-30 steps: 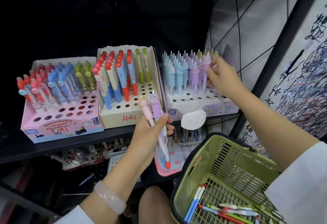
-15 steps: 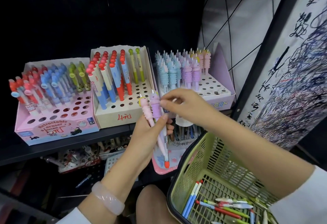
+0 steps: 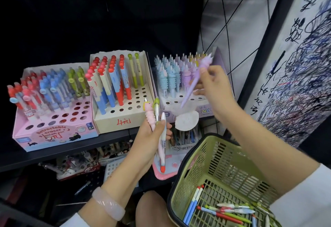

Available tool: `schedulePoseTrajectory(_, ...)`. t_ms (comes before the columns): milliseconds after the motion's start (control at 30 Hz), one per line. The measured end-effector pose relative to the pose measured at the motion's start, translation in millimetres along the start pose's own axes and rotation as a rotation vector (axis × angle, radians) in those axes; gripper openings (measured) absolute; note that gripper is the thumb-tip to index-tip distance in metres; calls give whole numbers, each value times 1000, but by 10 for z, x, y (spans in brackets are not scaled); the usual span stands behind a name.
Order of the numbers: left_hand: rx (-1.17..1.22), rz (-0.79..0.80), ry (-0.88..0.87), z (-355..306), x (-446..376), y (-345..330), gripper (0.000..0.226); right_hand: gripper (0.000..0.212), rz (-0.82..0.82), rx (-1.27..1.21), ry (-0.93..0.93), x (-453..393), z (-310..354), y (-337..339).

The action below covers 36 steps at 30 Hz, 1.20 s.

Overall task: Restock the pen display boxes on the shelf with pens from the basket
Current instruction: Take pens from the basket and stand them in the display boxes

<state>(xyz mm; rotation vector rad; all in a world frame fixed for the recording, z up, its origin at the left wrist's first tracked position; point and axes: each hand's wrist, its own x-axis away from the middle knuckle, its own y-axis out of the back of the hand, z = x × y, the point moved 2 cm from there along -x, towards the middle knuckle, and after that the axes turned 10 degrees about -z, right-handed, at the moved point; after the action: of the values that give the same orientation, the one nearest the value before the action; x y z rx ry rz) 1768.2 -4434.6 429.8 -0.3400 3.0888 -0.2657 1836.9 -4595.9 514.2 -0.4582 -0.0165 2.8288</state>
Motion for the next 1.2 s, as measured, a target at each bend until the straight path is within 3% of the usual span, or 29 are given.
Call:
schedulePoseTrajectory(100, 24, -9, 19, -10, -28, -16, 11, 11, -104, 128, 193, -230, 20, 198)
schedulePoseTrajectory(200, 37, -11, 14, -34, -49, -42, 12, 11, -107, 247, 250, -339, -55, 240)
schedulePoseTrajectory(467, 85, -5, 7, -86, 1, -16, 15, 12, 166, 679, 342, -325, -329, -8)
schedulePoseTrajectory(667, 71, -21, -51, -124, -1, 74, 15, 20, 57, 765, 358, -278, -307, 22)
schedulePoseTrajectory(767, 89, -28, -66, -132, 0, 88, 12, 23, -42, 661, 416, -87, -204, -3)
schedulePoseTrajectory(833, 95, -34, -72, -136, 5, 93, 12, 11, 180, 535, 320, 128, -177, -116)
schedulePoseTrajectory(900, 102, -57, -76, -141, 10, 99, 14, 6, 487, 404, 104, 398, -212, -276)
schedulePoseTrajectory(967, 127, -95, -73, -159, 10, 126, 17, 5, 567, 331, 22, 584, -281, -384)
schedulePoseTrajectory(1033, 169, -130, -71, -186, 8, 193, 18, 12, 452, 345, 158, 664, -281, -415)
schedulePoseTrajectory(1100, 206, -151, -46, -227, 18, 290, 21, 18, 387, 401, 478, 757, -219, -398)
schedulePoseTrajectory(1167, 256, -152, 3, -269, 39, 395, 24, 21, 429, 517, 837, 890, -204, -394)
schedulePoseTrajectory(1200, 281, -148, 30, -286, 50, 437, 27, 21, 503, 547, 897, 944, -233, -414)
